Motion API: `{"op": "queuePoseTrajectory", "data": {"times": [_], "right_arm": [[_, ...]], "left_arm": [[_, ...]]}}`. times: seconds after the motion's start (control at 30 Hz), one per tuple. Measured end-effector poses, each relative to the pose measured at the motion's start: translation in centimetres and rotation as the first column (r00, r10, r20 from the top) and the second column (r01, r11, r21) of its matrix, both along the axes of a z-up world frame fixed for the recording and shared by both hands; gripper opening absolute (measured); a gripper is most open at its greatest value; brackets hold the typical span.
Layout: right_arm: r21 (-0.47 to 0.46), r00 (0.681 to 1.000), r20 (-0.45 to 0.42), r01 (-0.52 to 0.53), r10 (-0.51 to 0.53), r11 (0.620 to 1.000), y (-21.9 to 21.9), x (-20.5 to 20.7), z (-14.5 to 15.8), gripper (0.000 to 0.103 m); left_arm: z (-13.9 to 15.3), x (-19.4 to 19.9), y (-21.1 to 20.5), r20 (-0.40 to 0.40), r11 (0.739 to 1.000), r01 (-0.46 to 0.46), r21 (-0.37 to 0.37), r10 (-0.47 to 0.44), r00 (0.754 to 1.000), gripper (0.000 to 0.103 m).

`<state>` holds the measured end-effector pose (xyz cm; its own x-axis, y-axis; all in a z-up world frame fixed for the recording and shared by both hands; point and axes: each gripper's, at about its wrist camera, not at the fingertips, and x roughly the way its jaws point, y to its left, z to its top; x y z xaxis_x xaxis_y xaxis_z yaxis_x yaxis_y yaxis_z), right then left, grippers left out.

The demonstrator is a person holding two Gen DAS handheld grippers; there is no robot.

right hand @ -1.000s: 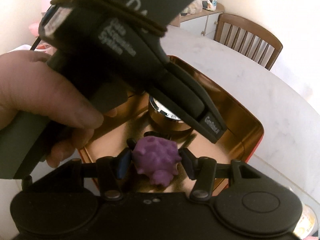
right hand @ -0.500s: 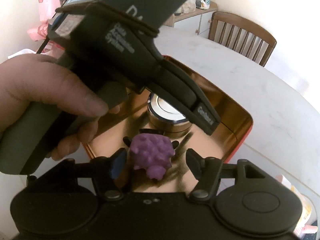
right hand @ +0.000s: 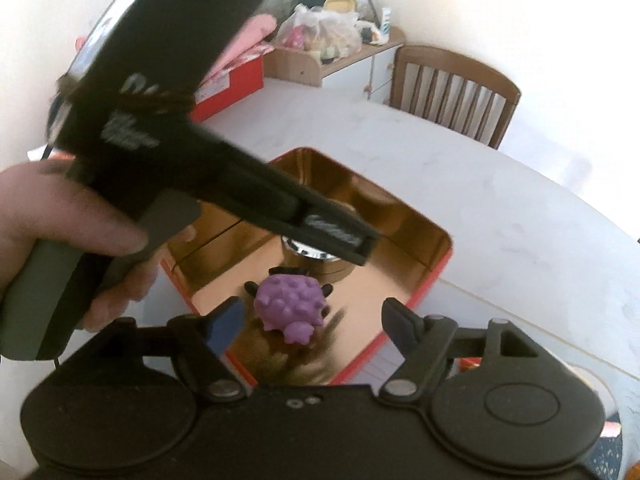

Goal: Organize rigid objects
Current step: 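Withdraw both open grippers from the red tin box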

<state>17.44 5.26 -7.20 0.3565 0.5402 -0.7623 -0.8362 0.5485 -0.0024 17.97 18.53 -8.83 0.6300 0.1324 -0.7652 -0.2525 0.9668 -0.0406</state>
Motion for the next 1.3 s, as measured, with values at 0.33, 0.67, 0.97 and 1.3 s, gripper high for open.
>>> {"op": "queuePoseTrajectory", "data": {"times": [0.33,0.67,0.97,1.3], "right_arm": [[0.068,0.997,-0.008,0.080,-0.080,0.994,-4.4,-0.9,2.3,0.088],[0.129,0.987,-0.006,0.159,-0.159,0.979,-10.0,-0.7,3.6,0.100],[0.163,0.974,0.014,0.220,-0.225,0.962,-16.9,-0.4,4.1,0.103],[0.157,0.930,-0.037,0.366,-0.365,0.917,-25.3,2.4,2.5,0.103]], "left_arm": [[2.5,-2.7,-2.2,0.089,1.000,0.015,-0.009,-0.014,0.996,0.082],[4.6,-5.5,-5.4,0.182,0.998,0.036,-0.056,-0.025,0.983,0.085],[5.6,-6.9,-9.3,0.243,0.995,0.074,-0.071,-0.055,0.968,0.091],[3.9,-6.7,-13.1,0.206,0.995,0.077,-0.068,-0.062,0.977,0.092]]}}
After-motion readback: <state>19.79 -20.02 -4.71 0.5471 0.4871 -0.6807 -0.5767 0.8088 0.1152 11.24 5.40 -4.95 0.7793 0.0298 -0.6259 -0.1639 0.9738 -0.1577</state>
